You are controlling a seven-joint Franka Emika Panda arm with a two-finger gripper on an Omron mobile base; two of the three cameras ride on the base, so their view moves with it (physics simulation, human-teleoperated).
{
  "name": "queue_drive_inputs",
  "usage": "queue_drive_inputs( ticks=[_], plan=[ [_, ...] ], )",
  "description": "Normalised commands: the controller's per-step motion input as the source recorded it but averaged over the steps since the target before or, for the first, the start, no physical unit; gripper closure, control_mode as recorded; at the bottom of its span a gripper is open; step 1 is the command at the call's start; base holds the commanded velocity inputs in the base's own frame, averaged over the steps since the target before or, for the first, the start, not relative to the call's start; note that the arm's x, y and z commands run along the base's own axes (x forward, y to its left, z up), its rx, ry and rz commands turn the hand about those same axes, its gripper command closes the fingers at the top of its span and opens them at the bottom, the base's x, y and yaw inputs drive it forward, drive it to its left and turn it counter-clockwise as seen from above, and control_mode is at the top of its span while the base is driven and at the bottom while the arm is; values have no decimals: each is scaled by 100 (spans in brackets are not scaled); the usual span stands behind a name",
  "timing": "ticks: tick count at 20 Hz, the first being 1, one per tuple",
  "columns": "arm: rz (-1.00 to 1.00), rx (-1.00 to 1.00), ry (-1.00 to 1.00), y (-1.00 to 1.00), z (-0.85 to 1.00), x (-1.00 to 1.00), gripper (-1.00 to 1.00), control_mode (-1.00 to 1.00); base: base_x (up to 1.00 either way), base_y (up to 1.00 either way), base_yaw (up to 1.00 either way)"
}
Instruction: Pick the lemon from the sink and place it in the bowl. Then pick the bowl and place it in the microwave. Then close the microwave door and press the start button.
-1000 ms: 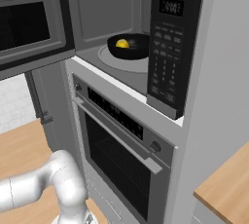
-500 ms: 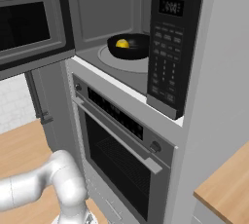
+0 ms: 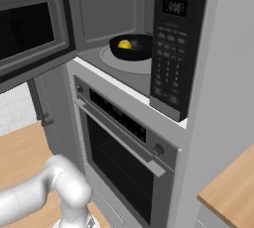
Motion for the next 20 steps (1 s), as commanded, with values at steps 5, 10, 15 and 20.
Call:
queue_drive_inputs(
  ticks=[5,10,15,20],
  plan=[
    [2,15,0,-91,19,-47,-100,-100,0,0,0],
    [3,14,0,-87,24,-11,-100,-100,0,0,0],
    [6,14,0,-91,25,0,-100,-100,0,0,0],
    [6,13,0,-92,13,0,-100,-100,0,0,0]
  ],
)
